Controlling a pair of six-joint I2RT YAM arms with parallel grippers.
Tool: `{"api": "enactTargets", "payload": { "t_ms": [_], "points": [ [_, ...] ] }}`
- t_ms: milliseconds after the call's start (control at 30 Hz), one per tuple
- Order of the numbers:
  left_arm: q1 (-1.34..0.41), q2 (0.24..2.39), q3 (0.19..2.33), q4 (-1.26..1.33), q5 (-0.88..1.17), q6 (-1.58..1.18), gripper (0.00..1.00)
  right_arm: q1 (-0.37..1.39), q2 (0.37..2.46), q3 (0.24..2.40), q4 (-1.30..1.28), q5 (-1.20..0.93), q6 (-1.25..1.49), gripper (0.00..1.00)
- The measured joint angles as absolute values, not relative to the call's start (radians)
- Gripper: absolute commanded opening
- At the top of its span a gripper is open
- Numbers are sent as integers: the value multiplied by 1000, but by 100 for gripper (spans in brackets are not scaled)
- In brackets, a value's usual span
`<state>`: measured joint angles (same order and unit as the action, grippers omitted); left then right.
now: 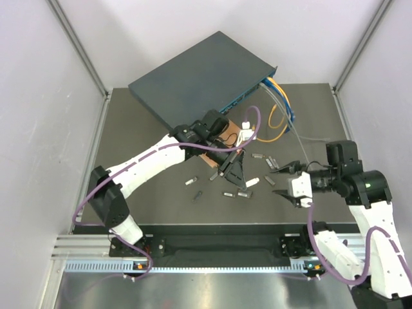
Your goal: Insert the plug into the switch port
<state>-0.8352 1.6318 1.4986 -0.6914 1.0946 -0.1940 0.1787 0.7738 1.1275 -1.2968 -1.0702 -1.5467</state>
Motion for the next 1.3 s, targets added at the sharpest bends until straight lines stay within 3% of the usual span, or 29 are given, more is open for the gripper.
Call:
{"api": "enactTargets", "payload": {
  "t_ms": [433, 867, 1067, 1100, 1133, 1167, 1200, 1233, 1300],
  "points": [
    [-835, 1657, 1482, -638, 1116, -268, 0, 503, 785, 1087, -1045, -851, -1275, 44],
    [-837, 1662, 1477, -628, 1119, -287, 0, 625, 805, 1060, -957, -690, -1227, 31],
    [-838, 1662, 1477, -628, 1119, -287, 0, 637, 805, 1053, -949, -658, -1229, 10],
    [-838, 1662, 1477, -628, 1119, -287, 0, 641, 805, 1053, -950, -653, -1229, 0],
    [-838, 1662, 1477, -628, 1119, -287, 19, 644, 805, 1053, -950, -648, -1232, 0],
    [-838, 1662, 1475, -628, 1119, -287, 19, 651, 805, 1053, -950, -638, -1232, 0],
    [-838, 1662, 1473, -625, 1118, -289, 33, 653, 805, 1053, -950, -635, -1229, 0],
    [-838, 1662, 1472, -620, 1116, -284, 52, 654, 805, 1053, -950, -632, -1225, 0],
    [-838, 1662, 1471, -610, 1105, -281, 66, 654, 804, 1051, -939, -625, -1209, 0]
  ]
}}
